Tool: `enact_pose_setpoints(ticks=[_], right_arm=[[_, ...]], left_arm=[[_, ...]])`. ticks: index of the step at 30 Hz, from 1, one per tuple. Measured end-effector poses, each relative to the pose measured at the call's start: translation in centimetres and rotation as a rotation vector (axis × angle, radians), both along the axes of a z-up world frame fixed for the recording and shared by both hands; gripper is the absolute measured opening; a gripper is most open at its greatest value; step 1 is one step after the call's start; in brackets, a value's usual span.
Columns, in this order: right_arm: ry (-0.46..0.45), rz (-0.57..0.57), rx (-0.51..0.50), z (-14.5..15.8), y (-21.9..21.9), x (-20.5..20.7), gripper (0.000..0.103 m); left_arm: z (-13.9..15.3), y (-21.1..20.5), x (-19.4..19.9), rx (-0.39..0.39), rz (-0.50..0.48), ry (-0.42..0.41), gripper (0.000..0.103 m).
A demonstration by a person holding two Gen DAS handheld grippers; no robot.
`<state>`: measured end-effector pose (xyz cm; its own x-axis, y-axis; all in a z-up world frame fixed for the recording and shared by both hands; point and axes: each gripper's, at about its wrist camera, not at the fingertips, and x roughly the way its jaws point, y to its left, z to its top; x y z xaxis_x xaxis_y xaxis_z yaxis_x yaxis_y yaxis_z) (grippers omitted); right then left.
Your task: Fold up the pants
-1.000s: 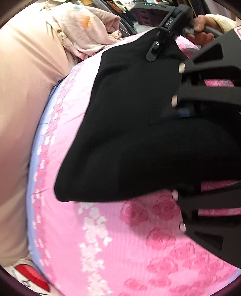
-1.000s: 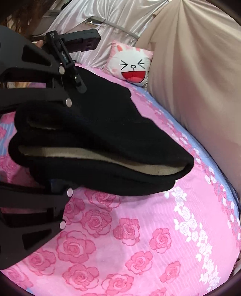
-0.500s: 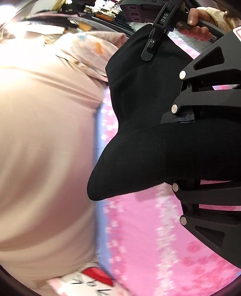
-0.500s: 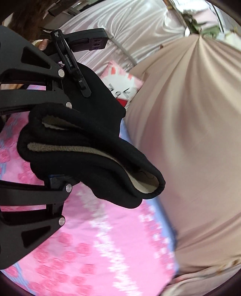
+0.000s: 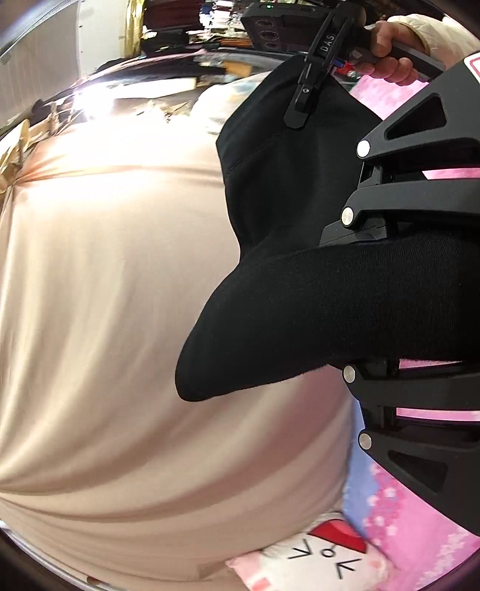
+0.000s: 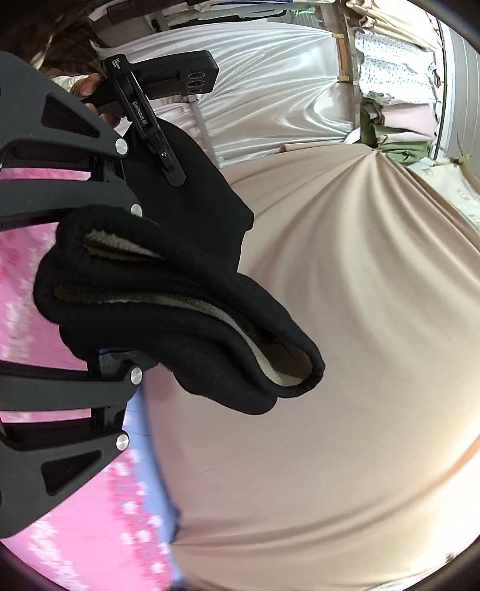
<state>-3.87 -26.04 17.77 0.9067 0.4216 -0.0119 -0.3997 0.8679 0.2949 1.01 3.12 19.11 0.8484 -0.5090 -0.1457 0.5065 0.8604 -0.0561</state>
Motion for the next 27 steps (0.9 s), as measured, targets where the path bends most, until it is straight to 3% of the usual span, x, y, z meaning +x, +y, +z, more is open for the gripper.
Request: enact_pose_setpoints(ticks=[5, 10, 12, 16, 20, 22, 24, 27], right_arm=[[0.048, 0.011, 0.021, -0.3, -1.2, 7.5, 0.036], [0.209, 0.032, 0.064, -5.7, -2.6, 17.1, 0.036], [0.278, 0.037, 0.085, -8.6, -2.9, 20.2, 0.036], [0.474, 0.031, 0.136, -17.2, -3.8, 26.4, 0.036], [0.662, 0.017, 0.139, -25.2, -3.6, 29.3, 0.036], [0.719, 0.03, 0.157, -28.4, -3.6, 29.4, 0.042], [0.723, 0.05, 0.198, -28.7, -3.9, 28.9, 0.045], [0.728, 0.046, 0.155, -28.5, -3.4, 28.9, 0.055]], left_arm=[[0.2, -0.9, 6.2, 0.014, 0.03, 0.017, 0.032], [-3.7, -2.9, 15.0, 0.087, 0.112, 0.122, 0.032], [-6.8, -3.7, 18.7, 0.122, 0.136, 0.201, 0.032], [-14.3, -4.4, 25.0, 0.182, 0.16, 0.373, 0.033], [-22.7, -4.2, 29.3, 0.239, 0.178, 0.536, 0.034], [-26.9, -3.9, 30.4, 0.267, 0.226, 0.615, 0.041], [-28.1, -3.3, 29.6, 0.261, 0.23, 0.569, 0.05], [-28.7, -2.9, 28.7, 0.276, 0.252, 0.537, 0.059]])
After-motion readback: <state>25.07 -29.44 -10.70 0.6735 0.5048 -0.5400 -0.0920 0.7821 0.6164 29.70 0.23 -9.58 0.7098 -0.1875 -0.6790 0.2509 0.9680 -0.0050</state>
